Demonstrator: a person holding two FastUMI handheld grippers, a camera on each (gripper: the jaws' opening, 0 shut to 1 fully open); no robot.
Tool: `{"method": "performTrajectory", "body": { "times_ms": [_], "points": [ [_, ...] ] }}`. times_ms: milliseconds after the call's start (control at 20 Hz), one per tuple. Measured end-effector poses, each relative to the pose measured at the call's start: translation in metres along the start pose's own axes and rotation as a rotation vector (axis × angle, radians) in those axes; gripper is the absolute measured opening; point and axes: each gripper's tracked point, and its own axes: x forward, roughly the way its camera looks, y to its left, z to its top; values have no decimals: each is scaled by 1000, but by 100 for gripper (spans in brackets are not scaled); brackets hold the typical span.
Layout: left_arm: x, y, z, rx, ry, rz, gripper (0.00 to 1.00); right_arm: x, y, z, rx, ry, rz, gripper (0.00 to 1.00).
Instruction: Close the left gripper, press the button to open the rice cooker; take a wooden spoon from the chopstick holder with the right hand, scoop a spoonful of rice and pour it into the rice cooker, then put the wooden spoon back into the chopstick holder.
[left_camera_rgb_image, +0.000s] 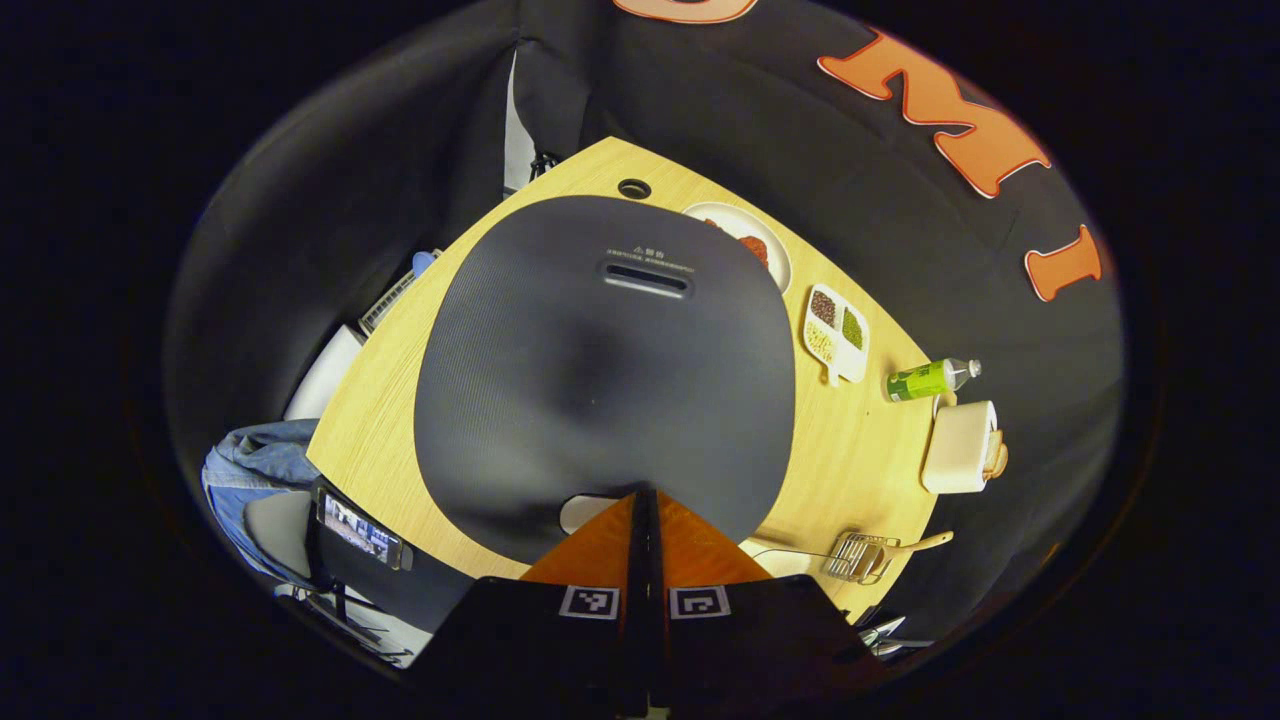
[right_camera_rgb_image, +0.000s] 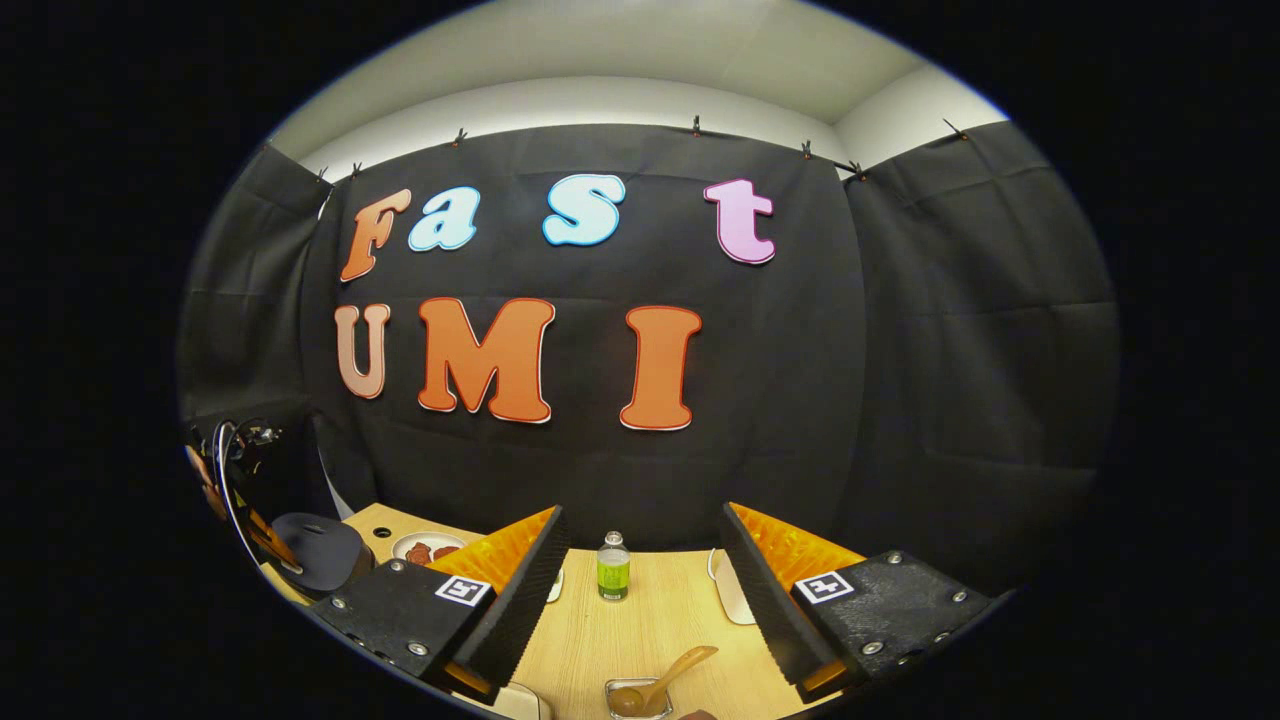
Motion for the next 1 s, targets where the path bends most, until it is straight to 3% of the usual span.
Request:
{"method": "performTrajectory", "body": {
  "times_ms": [350,750,1000],
  "points": [
    [3,1,-2,145,-159,97,5,7,25,-18,30,62,43,95],
    [-24,-13,0,349,-556,194,5,3,43,-21,25,75,75,95],
    [-102,-39,32,472,-896,235,5,-2,35,-35,32,106,62,95]
  ]
}}
